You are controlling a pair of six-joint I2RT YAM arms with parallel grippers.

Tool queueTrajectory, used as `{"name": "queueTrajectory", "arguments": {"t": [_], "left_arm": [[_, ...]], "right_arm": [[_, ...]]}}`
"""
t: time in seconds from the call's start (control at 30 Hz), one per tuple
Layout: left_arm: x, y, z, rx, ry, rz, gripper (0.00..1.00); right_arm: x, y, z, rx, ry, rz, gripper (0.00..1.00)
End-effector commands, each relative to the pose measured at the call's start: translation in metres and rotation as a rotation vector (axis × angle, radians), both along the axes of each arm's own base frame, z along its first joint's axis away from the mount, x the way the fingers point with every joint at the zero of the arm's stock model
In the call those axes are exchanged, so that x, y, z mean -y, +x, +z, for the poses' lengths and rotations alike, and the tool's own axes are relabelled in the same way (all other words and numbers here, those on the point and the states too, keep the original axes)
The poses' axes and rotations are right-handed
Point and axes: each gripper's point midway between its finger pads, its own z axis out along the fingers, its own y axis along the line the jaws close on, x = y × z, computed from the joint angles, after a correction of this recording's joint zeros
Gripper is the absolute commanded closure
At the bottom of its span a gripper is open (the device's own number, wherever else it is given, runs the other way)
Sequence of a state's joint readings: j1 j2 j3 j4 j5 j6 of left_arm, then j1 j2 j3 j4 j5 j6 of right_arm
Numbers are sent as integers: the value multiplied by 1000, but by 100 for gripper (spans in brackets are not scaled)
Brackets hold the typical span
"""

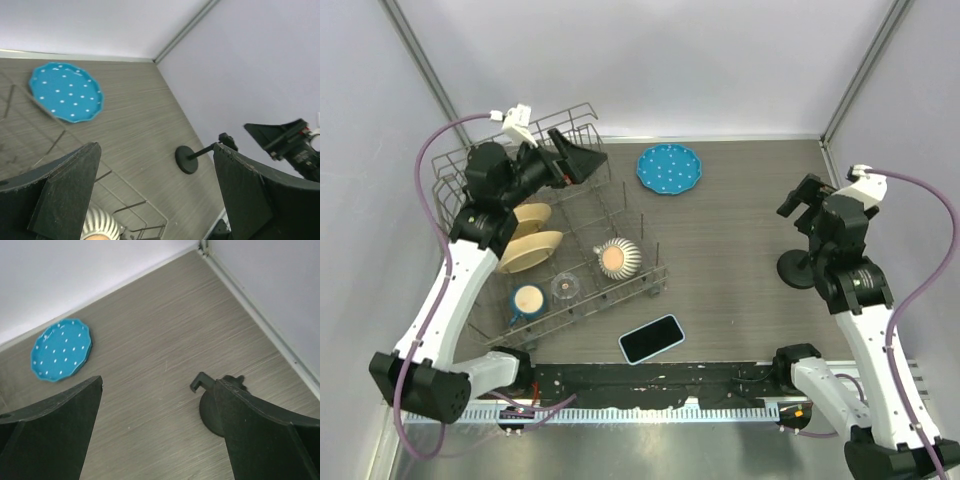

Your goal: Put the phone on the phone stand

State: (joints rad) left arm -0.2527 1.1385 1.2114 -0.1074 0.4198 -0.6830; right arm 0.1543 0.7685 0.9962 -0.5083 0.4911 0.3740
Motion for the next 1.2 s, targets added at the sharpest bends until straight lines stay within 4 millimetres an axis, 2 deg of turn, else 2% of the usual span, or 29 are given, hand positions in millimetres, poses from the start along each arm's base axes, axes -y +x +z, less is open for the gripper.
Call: {"name": "queueTrajectory", "arguments": {"t": [0.0, 0.07, 0.13, 0.2, 0.3, 0.4, 0.43, 0.47, 0.53, 0.57, 0.83, 0.9, 1.0, 1.03, 1.17], "left_arm": [[29, 1, 22, 4, -74, -169, 1], [32, 5, 9, -16, -55, -182, 0], [33, 5, -15, -48, -44, -194, 0], [35, 2, -25, -41, -51, -218, 0], [38, -9, -28, -28, -22, -244, 0], [41, -17, -29, -9, 21, -241, 0], [40, -16, -28, -3, 31, -228, 0], [41, -20, -26, 18, 49, -232, 0], [41, -22, -28, 16, 72, -225, 0], [42, -24, -27, 24, 80, -219, 0], [51, -35, -25, 41, 106, -243, 0], [51, -36, -25, 39, 115, -239, 0], [53, -40, -22, 48, 114, -248, 0], [54, -42, -21, 51, 113, -252, 0], [55, -44, -22, 53, 119, -254, 0]], "right_arm": [[-21, 12, 15, 14, 67, 91, 1], [-16, 15, 18, 26, 81, 51, 1], [-9, 18, 17, 20, 90, 2, 1], [-3, 18, 22, 28, 100, -29, 1], [16, 15, 35, 60, 95, -113, 1], [45, 9, 41, 52, 91, -260, 1], [53, 7, 39, 50, 99, -298, 1], [77, -2, 34, 61, 128, -393, 1], [89, -6, 26, 67, 191, -406, 1], [104, -14, 20, 85, 235, -460, 1], [91, -22, -13, 126, 453, -451, 1], [88, -25, -16, 128, 469, -451, 1], [88, -28, -32, 82, 465, -461, 1], [89, -29, -43, 54, 460, -472, 1], [81, -28, -57, 29, 486, -441, 2]]}}
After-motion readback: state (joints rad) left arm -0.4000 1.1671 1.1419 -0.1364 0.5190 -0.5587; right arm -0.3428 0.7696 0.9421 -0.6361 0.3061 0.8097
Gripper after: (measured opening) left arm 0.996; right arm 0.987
